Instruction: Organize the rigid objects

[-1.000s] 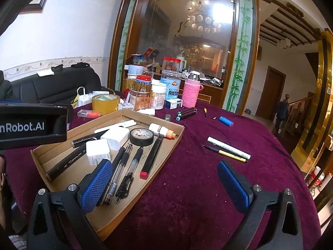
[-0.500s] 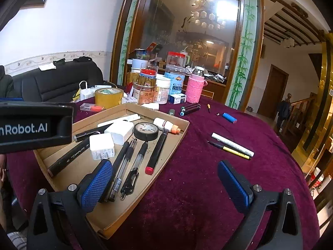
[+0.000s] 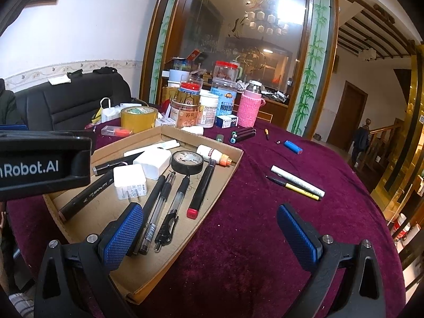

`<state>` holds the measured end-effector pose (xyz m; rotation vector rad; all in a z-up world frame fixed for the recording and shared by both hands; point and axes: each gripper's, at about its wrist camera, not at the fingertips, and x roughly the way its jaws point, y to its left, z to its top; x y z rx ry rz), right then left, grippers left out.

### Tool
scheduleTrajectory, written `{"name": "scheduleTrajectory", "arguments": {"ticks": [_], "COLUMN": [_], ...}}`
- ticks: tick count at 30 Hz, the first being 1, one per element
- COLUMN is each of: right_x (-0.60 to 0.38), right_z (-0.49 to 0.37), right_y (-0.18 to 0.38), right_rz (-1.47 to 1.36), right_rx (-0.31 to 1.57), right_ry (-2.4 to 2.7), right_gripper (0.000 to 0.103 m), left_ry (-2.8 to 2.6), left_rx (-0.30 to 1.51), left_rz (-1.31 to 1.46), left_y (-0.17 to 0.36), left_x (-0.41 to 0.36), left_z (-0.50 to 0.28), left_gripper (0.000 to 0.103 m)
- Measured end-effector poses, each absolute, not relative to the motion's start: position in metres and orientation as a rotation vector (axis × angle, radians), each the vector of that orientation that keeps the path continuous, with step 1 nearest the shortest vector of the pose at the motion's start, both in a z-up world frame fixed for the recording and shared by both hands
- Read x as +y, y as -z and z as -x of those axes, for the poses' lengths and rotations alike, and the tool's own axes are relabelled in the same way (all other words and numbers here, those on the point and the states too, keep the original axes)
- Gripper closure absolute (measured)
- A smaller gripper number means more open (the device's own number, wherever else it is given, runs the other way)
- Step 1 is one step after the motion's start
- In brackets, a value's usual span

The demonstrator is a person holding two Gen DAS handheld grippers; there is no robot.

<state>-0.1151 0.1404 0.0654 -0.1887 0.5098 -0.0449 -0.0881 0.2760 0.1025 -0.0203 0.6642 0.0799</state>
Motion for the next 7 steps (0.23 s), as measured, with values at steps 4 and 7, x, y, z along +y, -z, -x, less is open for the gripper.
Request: {"name": "scheduleTrajectory", "arguments": {"ticks": [4,7], "right_x": [0.1398,0.1391], "right_z": [0.1148,0.1141], "right_y": [-0.0664,-0.0673], "right_rz": [0.186,0.185], "right_rx": [0.512,0.520], "right_ry": [0.043,0.037], "right_gripper": [0.001,0.001], "left_ry": [-0.079,-0.076], "left_rx": [0.672,0.680], "left_rz": [0.030,0.024], "left_y": [-0.1008,-0.0985], "left_x": [0.2780,0.2780], "left_z": [0.0867,0.0881], "left_gripper": [0.000,0.000]}}
